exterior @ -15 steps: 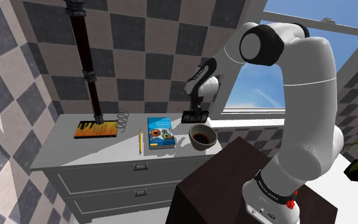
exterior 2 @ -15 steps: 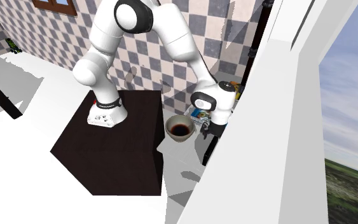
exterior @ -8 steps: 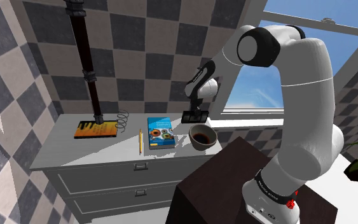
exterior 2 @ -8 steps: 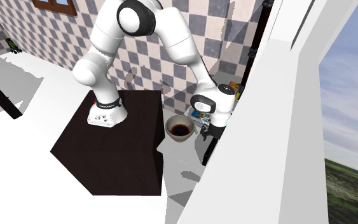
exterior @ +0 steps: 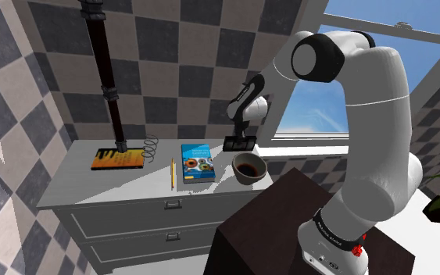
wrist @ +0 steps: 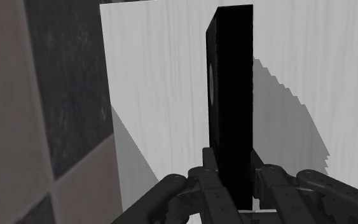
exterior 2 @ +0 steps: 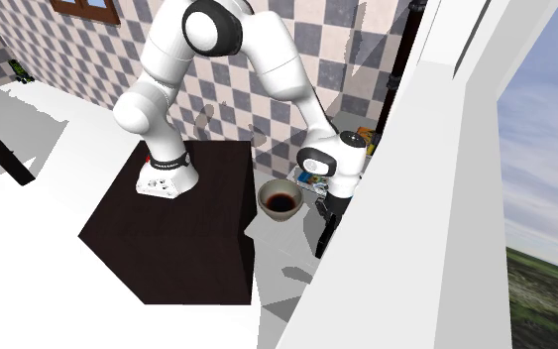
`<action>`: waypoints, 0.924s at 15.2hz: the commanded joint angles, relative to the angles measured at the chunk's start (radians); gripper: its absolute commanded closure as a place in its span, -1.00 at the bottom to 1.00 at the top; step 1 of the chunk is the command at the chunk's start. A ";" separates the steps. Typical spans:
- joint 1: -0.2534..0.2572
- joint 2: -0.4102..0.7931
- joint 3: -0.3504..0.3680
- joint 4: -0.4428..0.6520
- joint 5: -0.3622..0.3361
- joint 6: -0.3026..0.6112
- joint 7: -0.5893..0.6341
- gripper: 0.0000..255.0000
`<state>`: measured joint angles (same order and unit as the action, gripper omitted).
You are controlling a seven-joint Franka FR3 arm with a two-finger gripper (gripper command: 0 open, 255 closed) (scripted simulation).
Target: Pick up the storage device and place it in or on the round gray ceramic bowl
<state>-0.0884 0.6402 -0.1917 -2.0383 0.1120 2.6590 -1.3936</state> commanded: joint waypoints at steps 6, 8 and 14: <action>0.004 -0.025 -0.006 -0.008 -0.005 -0.017 0.002 1.00; 0.009 -0.049 -0.011 -0.014 -0.010 -0.034 0.005 1.00; 0.022 -0.120 -0.028 -0.029 -0.027 -0.090 0.013 1.00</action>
<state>-0.0678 0.5301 -0.2171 -2.0661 0.0878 2.5773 -1.3815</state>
